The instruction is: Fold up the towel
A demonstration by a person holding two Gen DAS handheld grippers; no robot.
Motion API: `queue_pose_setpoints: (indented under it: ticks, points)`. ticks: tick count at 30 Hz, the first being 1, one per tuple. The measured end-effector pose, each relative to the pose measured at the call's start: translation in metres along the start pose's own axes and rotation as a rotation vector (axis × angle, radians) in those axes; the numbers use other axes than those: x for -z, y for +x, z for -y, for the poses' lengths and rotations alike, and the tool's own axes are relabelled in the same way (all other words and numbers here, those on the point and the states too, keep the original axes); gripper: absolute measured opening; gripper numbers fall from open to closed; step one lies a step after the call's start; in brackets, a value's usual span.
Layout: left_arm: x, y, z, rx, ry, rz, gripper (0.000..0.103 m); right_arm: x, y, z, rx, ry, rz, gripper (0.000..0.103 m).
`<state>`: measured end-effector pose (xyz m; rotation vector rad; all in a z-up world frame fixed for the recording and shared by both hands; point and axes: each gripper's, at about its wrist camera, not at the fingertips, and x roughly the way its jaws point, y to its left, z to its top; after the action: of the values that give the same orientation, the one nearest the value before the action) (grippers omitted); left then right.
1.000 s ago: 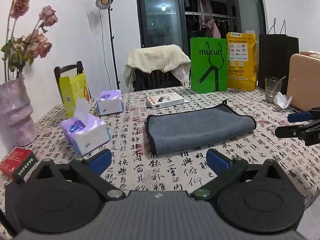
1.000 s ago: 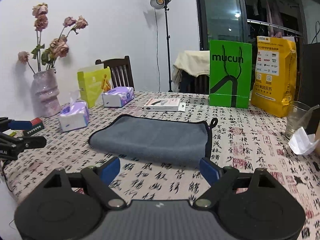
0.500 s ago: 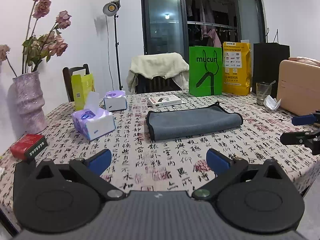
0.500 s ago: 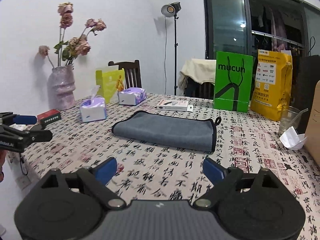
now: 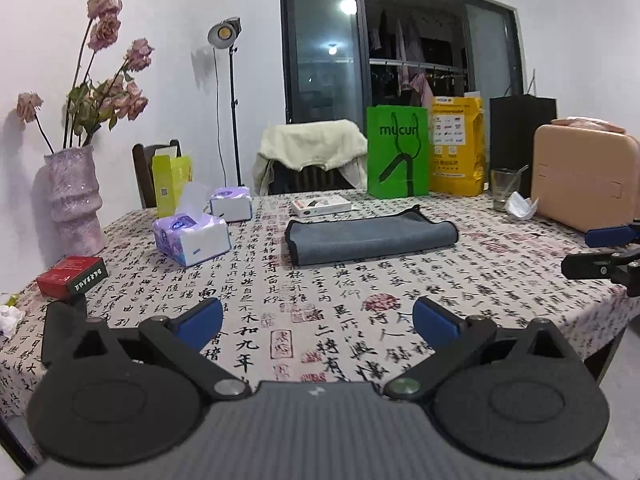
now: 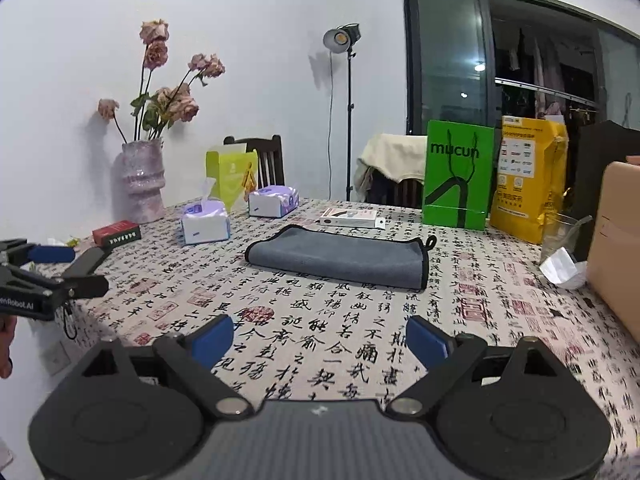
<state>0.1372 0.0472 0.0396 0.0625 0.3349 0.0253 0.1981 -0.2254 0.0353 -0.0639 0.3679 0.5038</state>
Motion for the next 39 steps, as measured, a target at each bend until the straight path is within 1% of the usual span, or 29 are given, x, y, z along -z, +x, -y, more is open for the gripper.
queue_pose_setpoints:
  ticks: [3, 4, 9, 14, 18, 22, 25, 31, 33, 35, 39]
  points:
    - [0.008, -0.018, 0.006, 0.013, 0.027, 0.026, 0.103, 0.01, -0.017, -0.005, 0.0, 0.019, 0.01, 0.094]
    - [0.01, -0.022, 0.006, 0.005, 0.028, 0.026, 0.103, 0.013, -0.021, -0.006, -0.002, 0.031, 0.014, 0.094]
    - [0.023, -0.04, 0.009, -0.013, 0.007, 0.027, 0.103, 0.026, -0.045, -0.012, -0.009, 0.086, 0.029, 0.094]
    - [0.03, -0.06, 0.014, -0.009, 0.009, 0.046, 0.103, 0.034, -0.064, -0.028, 0.016, 0.047, 0.043, 0.094]
    - [0.033, -0.076, 0.019, -0.006, 0.015, 0.069, 0.103, 0.042, -0.079, -0.037, 0.025, 0.04, 0.053, 0.095]
    - [0.04, -0.089, 0.025, 0.009, 0.03, 0.076, 0.103, 0.052, -0.092, -0.047, 0.024, 0.024, 0.054, 0.095]
    - [0.047, -0.097, 0.032, 0.003, 0.066, 0.103, 0.103, 0.057, -0.099, -0.055, 0.034, -0.001, 0.052, 0.095]
    - [0.057, -0.108, 0.037, 0.03, 0.067, 0.123, 0.103, 0.069, -0.106, -0.064, 0.026, 0.014, 0.05, 0.095]
    - [0.061, -0.111, 0.038, 0.019, 0.077, 0.134, 0.103, 0.074, -0.109, -0.067, 0.025, 0.005, 0.046, 0.095]
    - [0.063, -0.112, 0.035, 0.01, 0.058, 0.13, 0.103, 0.08, -0.112, -0.071, 0.026, 0.006, 0.045, 0.095]
    - [0.068, -0.115, 0.028, 0.014, -0.012, 0.078, 0.103, 0.09, -0.12, -0.079, 0.022, 0.009, 0.046, 0.095]
